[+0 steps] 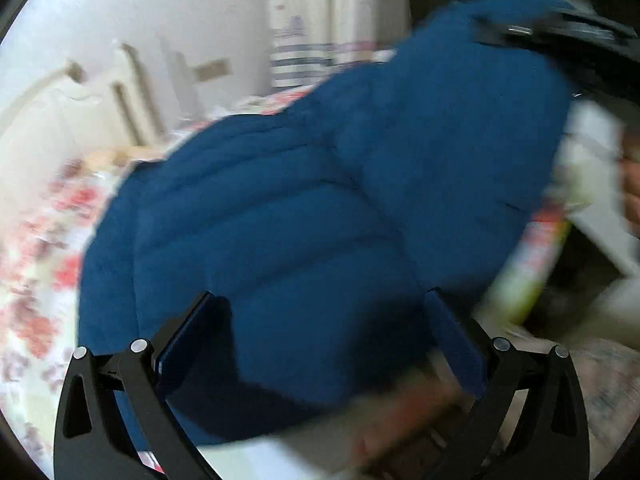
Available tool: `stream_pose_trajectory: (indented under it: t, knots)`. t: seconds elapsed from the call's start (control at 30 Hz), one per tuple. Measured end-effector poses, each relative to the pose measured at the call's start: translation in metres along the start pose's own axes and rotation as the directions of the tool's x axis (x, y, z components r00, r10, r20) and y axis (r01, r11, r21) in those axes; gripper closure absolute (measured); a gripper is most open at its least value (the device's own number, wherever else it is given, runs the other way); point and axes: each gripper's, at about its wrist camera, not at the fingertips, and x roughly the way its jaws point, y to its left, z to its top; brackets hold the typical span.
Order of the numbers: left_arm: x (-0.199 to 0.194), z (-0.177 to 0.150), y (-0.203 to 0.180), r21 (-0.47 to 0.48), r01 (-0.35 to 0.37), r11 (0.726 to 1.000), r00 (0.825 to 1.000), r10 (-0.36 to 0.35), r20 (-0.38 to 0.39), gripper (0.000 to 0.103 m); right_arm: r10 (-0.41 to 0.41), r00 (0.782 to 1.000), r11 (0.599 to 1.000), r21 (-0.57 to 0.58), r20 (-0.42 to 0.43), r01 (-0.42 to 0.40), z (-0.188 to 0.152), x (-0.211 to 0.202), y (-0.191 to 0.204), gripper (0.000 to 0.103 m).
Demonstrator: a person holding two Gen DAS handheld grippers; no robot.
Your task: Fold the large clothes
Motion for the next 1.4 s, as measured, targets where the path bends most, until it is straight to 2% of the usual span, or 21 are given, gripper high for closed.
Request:
stream_pose_trajectory:
  t: [0.03, 0.07, 0.17, 0.23, 0.3, 0.33, 0.37, 0.4, 0.43, 0.53, 0.63, 0.73, 0.8, 0.9, 0.97, 1.03, 1.07, 1.1, 1.23, 1.33, 1.4]
  knots:
    - [-0.016, -0.006, 0.012, -0.018, 0.064, 0.998, 0.997, -0.063, 0.036, 0.004, -0.028, 0.999, 0.993, -0.112, 0.025, 0.03, 0.009, 0.001, 0.029, 0.068]
    - [-0.031, -0.012, 0.03, -0.065, 0.077, 0.995, 0.995, -0.072, 0.074, 0.004, -0.041, 0.998, 0.979, -0.198, 0.043, 0.049, 0.014, 0.003, 0.053, 0.068]
    - [-0.067, -0.029, 0.095, -0.262, -0.023, 0.965, 0.987, 0.064, 0.15, 0.004, -0.07, 0.992, 0.849, -0.516, 0.1, 0.112, 0.007, 0.015, 0.146, 0.068]
    - [-0.091, -0.044, 0.142, -0.415, -0.064, 0.908, 0.972, 0.151, 0.179, 0.004, -0.089, 0.989, 0.651, -0.745, 0.115, 0.145, -0.026, 0.035, 0.216, 0.068]
    - [-0.116, -0.063, 0.185, -0.557, -0.069, 0.828, 0.955, 0.215, 0.202, 0.004, -0.118, 0.989, 0.382, -0.915, 0.092, 0.131, -0.082, 0.058, 0.269, 0.068]
    - [-0.124, -0.068, 0.196, -0.587, -0.066, 0.807, 0.95, 0.231, 0.211, 0.004, -0.139, 0.988, 0.221, -0.971, 0.063, 0.093, -0.12, 0.072, 0.287, 0.065]
    - [-0.134, -0.075, 0.209, -0.622, -0.072, 0.78, 0.94, 0.261, 0.218, 0.004, -0.146, 0.987, 0.106, -0.991, 0.067, 0.083, -0.148, 0.08, 0.296, 0.062]
    - [-0.14, -0.079, 0.215, -0.635, -0.083, 0.768, 0.935, 0.28, 0.217, 0.004, -0.124, 0.979, -0.015, -0.987, 0.162, 0.161, -0.176, 0.086, 0.3, 0.062]
    - [-0.144, -0.084, 0.22, -0.644, -0.096, 0.759, 0.93, 0.298, 0.213, 0.004, -0.12, 0.975, -0.031, -0.982, 0.189, 0.187, -0.184, 0.088, 0.301, 0.064]
    - [-0.143, -0.09, 0.224, -0.645, -0.1, 0.758, 0.934, 0.295, 0.201, 0.004, -0.133, 0.985, 0.089, -0.988, 0.113, 0.126, -0.163, 0.086, 0.292, 0.064]
    - [-0.127, -0.086, 0.219, -0.628, -0.089, 0.773, 0.947, 0.26, 0.186, 0.004, -0.143, 0.983, 0.098, -0.986, 0.117, 0.132, -0.159, 0.086, 0.287, 0.064]
    - [-0.121, -0.077, 0.206, -0.591, -0.077, 0.803, 0.951, 0.238, 0.2, 0.004, -0.174, 0.974, 0.149, -0.974, 0.142, 0.169, -0.151, 0.083, 0.288, 0.065]
    - [-0.122, -0.071, 0.197, -0.564, -0.081, 0.821, 0.947, 0.24, 0.214, 0.004, -0.189, 0.971, 0.138, -0.975, 0.146, 0.174, -0.15, 0.083, 0.287, 0.065]
    - [-0.126, -0.061, 0.195, -0.547, -0.092, 0.832, 0.942, 0.251, 0.223, 0.004, -0.171, 0.967, 0.032, -0.979, 0.191, 0.199, -0.166, 0.087, 0.285, 0.058]
    - [-0.131, -0.047, 0.195, -0.529, -0.093, 0.844, 0.939, 0.252, 0.236, 0.004, -0.162, 0.963, 0.022, -0.975, 0.214, 0.22, -0.169, 0.086, 0.283, 0.054]
    - [-0.137, -0.032, 0.192, -0.494, -0.107, 0.863, 0.933, 0.259, 0.25, 0.004, -0.096, 0.987, 0.052, -0.99, 0.126, 0.132, -0.159, 0.064, 0.276, 0.038]
    - [-0.139, -0.026, 0.189, -0.48, -0.118, 0.869, 0.931, 0.265, 0.25, 0.004, -0.047, 0.997, 0.094, -0.994, 0.059, 0.063, -0.152, 0.049, 0.272, 0.032]
    - [-0.141, -0.016, 0.186, -0.458, -0.13, 0.88, 0.93, 0.268, 0.252, 0.004, 0.026, 0.999, 0.171, -0.985, -0.028, -0.032, -0.137, 0.028, 0.263, 0.026]
    - [-0.142, 0.023, 0.173, -0.377, -0.136, 0.916, 0.927, 0.252, 0.278, 0.004, 0.26, 0.946, 0.517, -0.8, -0.192, -0.305, -0.066, -0.014, 0.204, 0.027]
    - [-0.13, 0.055, 0.16, -0.317, -0.134, 0.939, 0.931, 0.23, 0.285, 0.004, 0.289, 0.944, 0.721, -0.611, -0.162, -0.326, -0.018, -0.003, 0.16, 0.037]
    - [-0.113, 0.08, 0.149, -0.267, -0.147, 0.952, 0.938, 0.22, 0.269, 0.004, 0.281, 0.948, 0.784, -0.534, -0.151, -0.317, -0.001, 0.007, 0.144, 0.038]
